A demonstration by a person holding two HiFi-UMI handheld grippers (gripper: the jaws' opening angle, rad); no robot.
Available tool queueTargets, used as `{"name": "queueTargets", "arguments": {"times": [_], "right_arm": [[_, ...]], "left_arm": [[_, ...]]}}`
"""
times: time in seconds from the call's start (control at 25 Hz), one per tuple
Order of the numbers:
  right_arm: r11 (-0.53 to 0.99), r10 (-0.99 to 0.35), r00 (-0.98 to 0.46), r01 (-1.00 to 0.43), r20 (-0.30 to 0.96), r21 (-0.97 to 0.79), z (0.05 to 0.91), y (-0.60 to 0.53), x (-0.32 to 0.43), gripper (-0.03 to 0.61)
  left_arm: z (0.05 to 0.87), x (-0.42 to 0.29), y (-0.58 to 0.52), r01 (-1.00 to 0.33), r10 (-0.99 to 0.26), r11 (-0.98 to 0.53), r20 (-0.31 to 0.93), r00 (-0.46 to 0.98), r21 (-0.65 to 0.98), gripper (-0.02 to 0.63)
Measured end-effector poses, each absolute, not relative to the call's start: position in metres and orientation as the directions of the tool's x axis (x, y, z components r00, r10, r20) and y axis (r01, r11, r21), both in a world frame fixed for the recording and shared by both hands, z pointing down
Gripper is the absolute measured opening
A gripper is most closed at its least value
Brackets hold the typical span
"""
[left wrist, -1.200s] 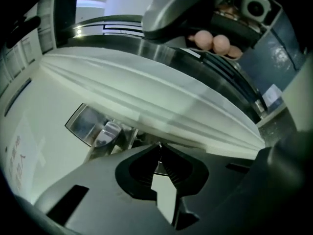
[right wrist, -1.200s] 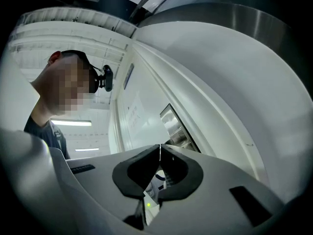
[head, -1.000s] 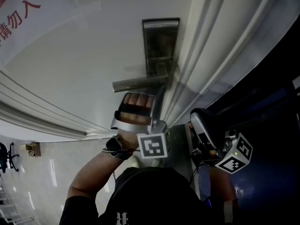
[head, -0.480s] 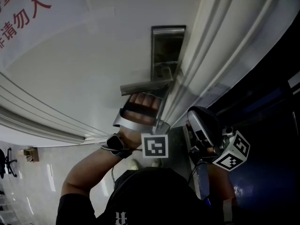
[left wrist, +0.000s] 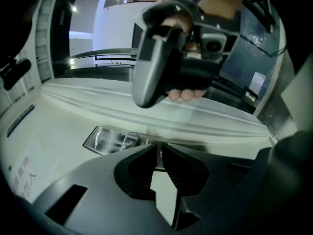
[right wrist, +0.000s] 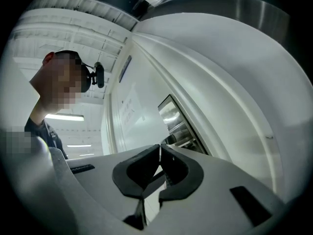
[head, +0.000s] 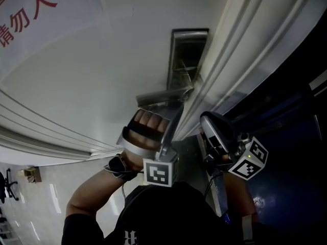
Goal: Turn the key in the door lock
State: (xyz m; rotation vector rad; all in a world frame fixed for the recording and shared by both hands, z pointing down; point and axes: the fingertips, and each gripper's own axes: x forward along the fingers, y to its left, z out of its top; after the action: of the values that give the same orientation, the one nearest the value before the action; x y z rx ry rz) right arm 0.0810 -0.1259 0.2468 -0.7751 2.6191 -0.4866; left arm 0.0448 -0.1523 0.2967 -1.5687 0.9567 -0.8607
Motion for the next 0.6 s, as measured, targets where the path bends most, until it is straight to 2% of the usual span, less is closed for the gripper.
{"name": "queueTargets", "arguments": {"times": [0.12,0.28,0.44,0.6], "right_arm": [[0.776,-0.593,-0.775,-0.476,-0.219,-0.415,0.252,-0.13,0.076,0.017],[0.752,-0.627,-0.762,-0.539,-0.162,-0.379,0.264,-0.136,0.066,0.017],[0.735,-0.642,-0.755,-0.559,-0.13,-0.383,0.272,-0.138,0.054,0.017],[0.726,-0.645,-0.759,-0.573,-0.088,-0.379,0.282,-0.133,0.037,0.017]], "left_arm": [[0.281,0.031,-0.131,-0.311,-0.878,-0.164,-0.005,0.478,-0.936,0.032],[0.279,0.008,-0.112,-0.575,-0.84,-0.37,-0.002,0.543,-0.73,0.017],[0.287,-0.011,-0.106,-0.721,-0.827,-0.494,0.006,0.563,-0.485,0.012],[0.29,-0.031,-0.105,-0.806,-0.816,-0.57,-0.008,0.579,-0.161,0.014]]}}
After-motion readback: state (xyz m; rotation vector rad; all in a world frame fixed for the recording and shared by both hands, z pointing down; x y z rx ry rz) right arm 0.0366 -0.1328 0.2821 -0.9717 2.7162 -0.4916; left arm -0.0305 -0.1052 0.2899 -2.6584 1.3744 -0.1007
